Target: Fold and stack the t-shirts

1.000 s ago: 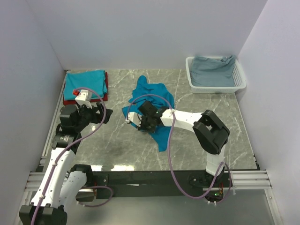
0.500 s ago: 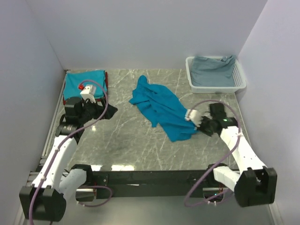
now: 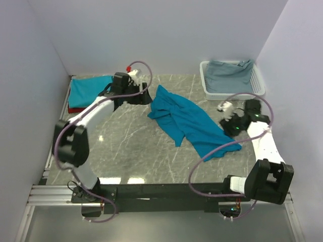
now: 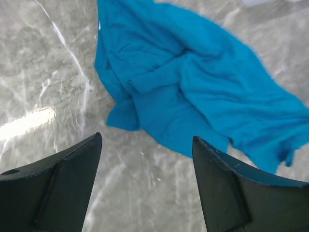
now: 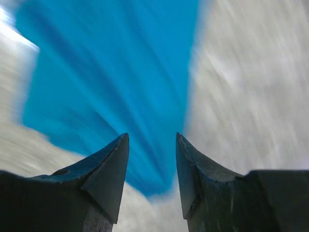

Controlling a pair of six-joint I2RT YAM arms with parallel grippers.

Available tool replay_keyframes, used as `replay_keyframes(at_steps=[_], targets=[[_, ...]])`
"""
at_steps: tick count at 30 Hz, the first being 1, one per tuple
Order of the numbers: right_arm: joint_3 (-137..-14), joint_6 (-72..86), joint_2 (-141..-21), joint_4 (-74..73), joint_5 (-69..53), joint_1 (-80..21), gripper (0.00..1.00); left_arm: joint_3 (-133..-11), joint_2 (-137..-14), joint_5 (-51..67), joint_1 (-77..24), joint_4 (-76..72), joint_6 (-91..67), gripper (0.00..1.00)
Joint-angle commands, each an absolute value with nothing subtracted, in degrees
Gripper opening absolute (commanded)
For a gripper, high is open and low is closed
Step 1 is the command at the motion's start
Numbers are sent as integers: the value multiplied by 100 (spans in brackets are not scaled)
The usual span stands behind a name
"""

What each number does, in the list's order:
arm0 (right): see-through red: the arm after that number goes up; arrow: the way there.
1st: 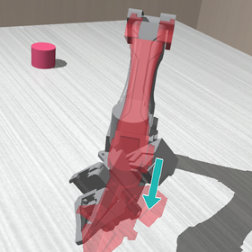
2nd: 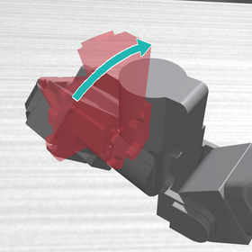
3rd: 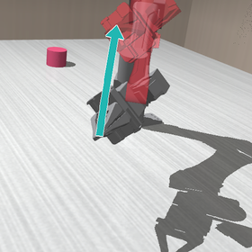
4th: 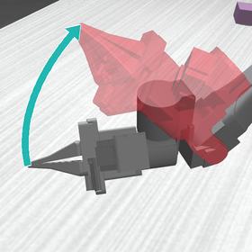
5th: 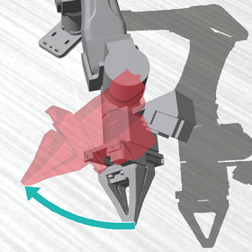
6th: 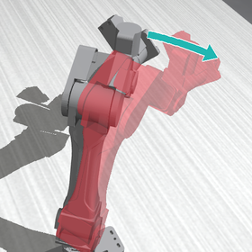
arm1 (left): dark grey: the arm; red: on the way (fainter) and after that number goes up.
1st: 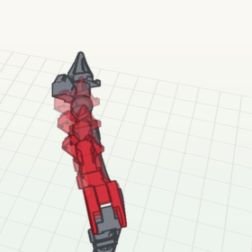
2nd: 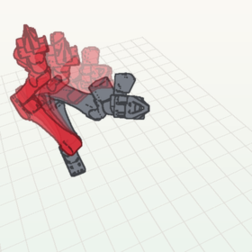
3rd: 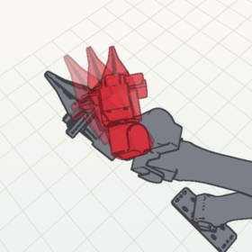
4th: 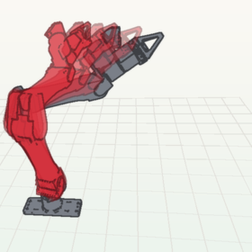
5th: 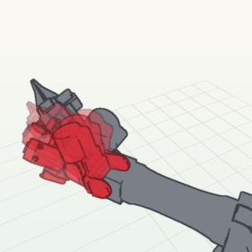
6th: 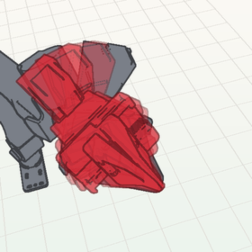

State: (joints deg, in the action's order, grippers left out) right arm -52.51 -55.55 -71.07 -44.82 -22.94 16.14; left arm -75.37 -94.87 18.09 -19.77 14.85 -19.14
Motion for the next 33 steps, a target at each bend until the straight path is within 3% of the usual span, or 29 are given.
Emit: replay_keyframes(at_steps=[1,5,8,10,25,29,33], targets=[[-5581,-4459,-7188,-4325,-3470,617,50,-8198,-10367,1923,-2030,1679,-1626,80],[-5599,-4008,-7663,-4061,-3569,-559,48,-8788,-11012,2093,-2398,2073,-1302,78],[-5353,-3981,-7796,-3850,-3437,-791,47,-8947,-11267,1847,-2689,2188,-941,73],[-5203,-4138,-7796,-3902,-3480,-800,47,-9008,-11460,1811,-2733,2206,-861,67],[-4957,-4474,-7884,-4175,-3322,-791,47,-10134,-12577,405,-2997,2461,-739,60],[-4966,-4491,-7928,-4192,-3349,-800,47,-10160,-12682,605,-2997,2557,-581,51],[-5001,-4544,-7805,-4236,-3208,-791,47,-10257,-12841,957,-2997,2611,-492,48]])
